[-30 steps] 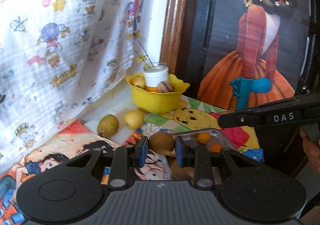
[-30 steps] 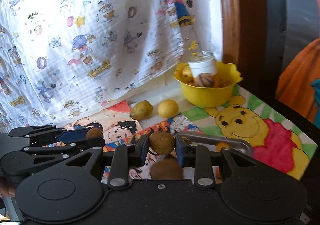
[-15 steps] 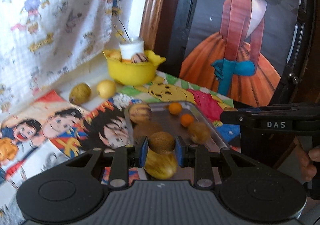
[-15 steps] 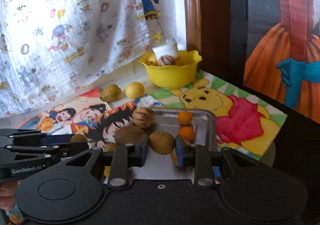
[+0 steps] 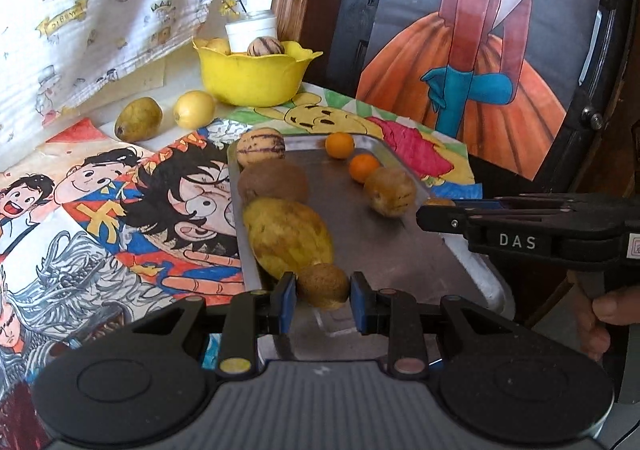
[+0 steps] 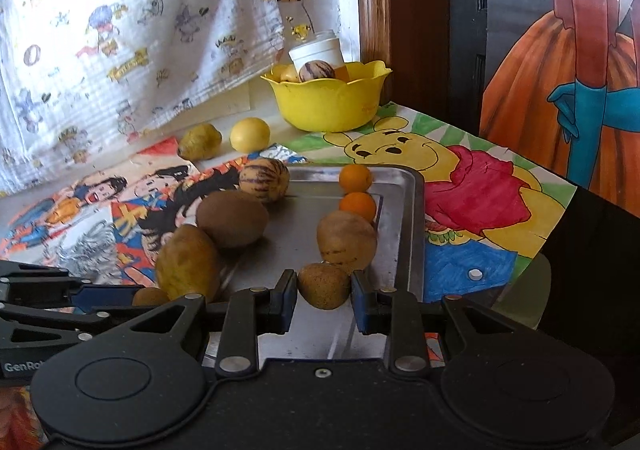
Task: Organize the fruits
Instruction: 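Lower both small fruits onto the tray and open both grippers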
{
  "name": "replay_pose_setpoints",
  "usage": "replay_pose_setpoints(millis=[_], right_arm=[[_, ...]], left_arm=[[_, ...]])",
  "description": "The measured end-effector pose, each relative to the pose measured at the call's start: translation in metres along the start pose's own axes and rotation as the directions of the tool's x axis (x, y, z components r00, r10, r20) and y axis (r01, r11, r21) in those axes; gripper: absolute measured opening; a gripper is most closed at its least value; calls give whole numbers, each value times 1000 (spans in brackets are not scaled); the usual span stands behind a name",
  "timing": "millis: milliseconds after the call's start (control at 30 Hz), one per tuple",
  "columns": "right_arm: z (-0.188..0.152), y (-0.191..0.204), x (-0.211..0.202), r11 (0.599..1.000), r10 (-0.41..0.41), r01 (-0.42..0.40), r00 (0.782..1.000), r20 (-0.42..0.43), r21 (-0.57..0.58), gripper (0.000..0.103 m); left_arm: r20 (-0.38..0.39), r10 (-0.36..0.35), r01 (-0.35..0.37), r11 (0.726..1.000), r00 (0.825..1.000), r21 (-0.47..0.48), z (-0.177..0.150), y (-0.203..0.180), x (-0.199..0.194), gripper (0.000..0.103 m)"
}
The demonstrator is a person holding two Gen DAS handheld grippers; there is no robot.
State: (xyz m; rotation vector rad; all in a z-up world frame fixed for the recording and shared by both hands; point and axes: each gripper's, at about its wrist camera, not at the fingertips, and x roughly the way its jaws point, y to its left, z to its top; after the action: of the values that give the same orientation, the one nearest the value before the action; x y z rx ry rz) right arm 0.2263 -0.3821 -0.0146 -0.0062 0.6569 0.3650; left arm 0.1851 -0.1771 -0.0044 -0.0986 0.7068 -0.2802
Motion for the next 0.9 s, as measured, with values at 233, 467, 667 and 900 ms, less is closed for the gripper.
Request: replay_pose_setpoints(millis=[233, 467, 667, 900], right_arm=[[-9, -3, 13, 1000, -10, 10, 1000, 15, 15, 31], [-15, -6, 24, 999, -11, 10, 1000, 13, 39, 31], [-18, -6, 26, 999, -11, 10, 1000, 20, 45, 31], [-21, -8, 29, 999, -3, 3, 1000, 21, 41, 31]], left_arm=[[-14, 15, -15, 1000, 1000, 26, -7, -5, 6, 31], [-21, 33, -32, 999, 999, 23, -9, -3, 12, 31], [-24, 37, -36, 999, 999, 24, -10, -3, 15, 31], [-26, 40, -39, 999, 999, 29, -11, -3, 16, 33]])
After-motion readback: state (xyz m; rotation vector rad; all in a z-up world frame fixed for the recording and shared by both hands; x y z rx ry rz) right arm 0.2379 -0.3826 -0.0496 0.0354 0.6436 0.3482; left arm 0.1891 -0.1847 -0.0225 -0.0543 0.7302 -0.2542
